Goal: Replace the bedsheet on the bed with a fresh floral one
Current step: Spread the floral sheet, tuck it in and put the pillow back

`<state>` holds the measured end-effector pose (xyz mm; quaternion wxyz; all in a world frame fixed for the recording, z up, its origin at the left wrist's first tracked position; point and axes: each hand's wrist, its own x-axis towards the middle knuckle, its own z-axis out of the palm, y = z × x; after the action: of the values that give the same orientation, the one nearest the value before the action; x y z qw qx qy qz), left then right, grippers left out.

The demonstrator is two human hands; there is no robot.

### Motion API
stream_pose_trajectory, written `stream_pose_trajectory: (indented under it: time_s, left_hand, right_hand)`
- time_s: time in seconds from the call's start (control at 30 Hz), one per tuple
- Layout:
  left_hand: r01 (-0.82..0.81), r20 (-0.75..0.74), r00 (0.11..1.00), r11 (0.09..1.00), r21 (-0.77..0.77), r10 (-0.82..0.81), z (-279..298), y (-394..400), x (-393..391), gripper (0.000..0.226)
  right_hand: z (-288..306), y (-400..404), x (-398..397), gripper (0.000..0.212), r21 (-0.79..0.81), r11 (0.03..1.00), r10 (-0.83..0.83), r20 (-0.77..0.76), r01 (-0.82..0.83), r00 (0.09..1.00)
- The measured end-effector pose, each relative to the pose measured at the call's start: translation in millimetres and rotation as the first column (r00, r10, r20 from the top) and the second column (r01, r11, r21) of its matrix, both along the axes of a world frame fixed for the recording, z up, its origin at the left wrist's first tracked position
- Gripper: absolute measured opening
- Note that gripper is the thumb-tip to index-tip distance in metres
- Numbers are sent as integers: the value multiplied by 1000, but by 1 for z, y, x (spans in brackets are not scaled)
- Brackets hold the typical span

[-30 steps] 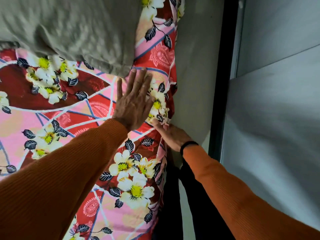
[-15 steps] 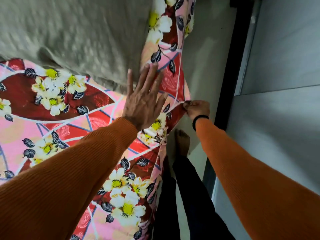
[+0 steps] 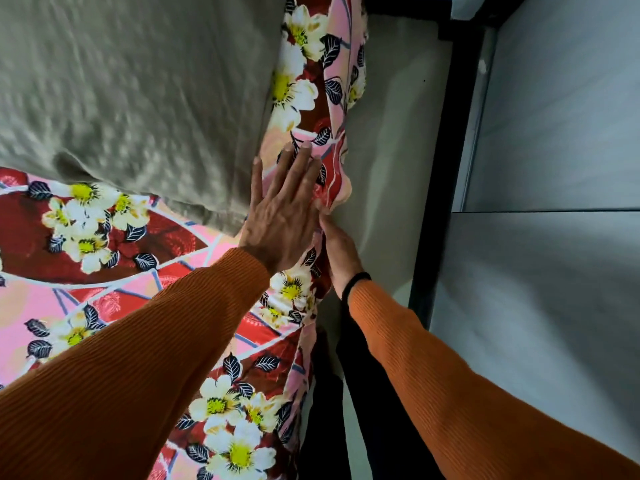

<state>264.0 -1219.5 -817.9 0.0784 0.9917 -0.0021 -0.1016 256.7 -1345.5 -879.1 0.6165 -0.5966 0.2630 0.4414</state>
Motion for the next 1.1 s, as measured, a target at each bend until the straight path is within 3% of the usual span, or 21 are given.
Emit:
stream_pose_trajectory:
  time_s: [0.1, 0.23, 0.37, 0.43, 0.5, 0.57, 0.7, 0.77, 0.83, 0.9, 0.93, 1.0, 1.1]
  left_hand:
    - [-28, 41, 999, 999, -37, 29, 1, 5, 12, 60]
    - [-51, 80, 995, 998, -48, 55, 0, 16, 18, 59]
    - [-57, 62, 996, 997, -54, 60, -4, 21, 16, 61]
    - [-54, 53, 997, 997, -56, 57, -8, 24, 16, 61]
    - [-69, 47, 996, 994, -89, 73, -11, 29, 18, 61]
    - [-75, 62, 995, 991, -107, 82, -16, 29, 19, 61]
    - [-54, 68, 996, 996, -70, 59, -21, 30, 20, 62]
    - [-52, 48, 997, 998, -31, 53, -20, 29, 23, 63]
    - [-64, 20, 998, 998, -13, 64, -15, 31, 28, 65]
    - [-58, -9, 998, 998, -4, 58, -11, 32, 34, 66]
    - [-52, -21, 998, 999, -6, 52, -9, 32, 37, 66]
    - [-59, -3, 998, 998, -18, 59, -7, 35, 48, 65]
    - [-79, 44, 996, 995, -57, 82, -6, 41, 69, 63]
  right_hand:
    - [1, -3, 6, 66, 68, 996, 65, -78, -60, 995]
    - [2, 8, 5, 50, -78, 979, 193, 76, -188, 978]
    - [3, 20, 3, 71, 163, 985, -42, -104, 58, 994]
    - [-2, 16, 11, 65, 251, 952, -140, -157, 177, 978]
    - [-10, 13, 17, 64, 343, 916, -153, -184, 209, 971]
    - [-14, 13, 20, 79, 357, 922, -90, -182, 151, 979]
    - [-20, 12, 32, 102, 282, 959, 96, -197, -38, 976]
    - [-9, 7, 49, 116, 89, 974, 221, -182, -208, 958]
    - [10, -5, 70, 99, -116, 873, 459, -127, -473, 879]
    - [20, -21, 95, 82, -264, 798, 554, -35, -542, 832]
    - [21, -29, 106, 85, -283, 835, 500, 32, -472, 865]
    - [15, -34, 126, 94, -160, 960, 252, 147, -228, 956]
    - [10, -7, 138, 69, 42, 998, 46, 108, -50, 993]
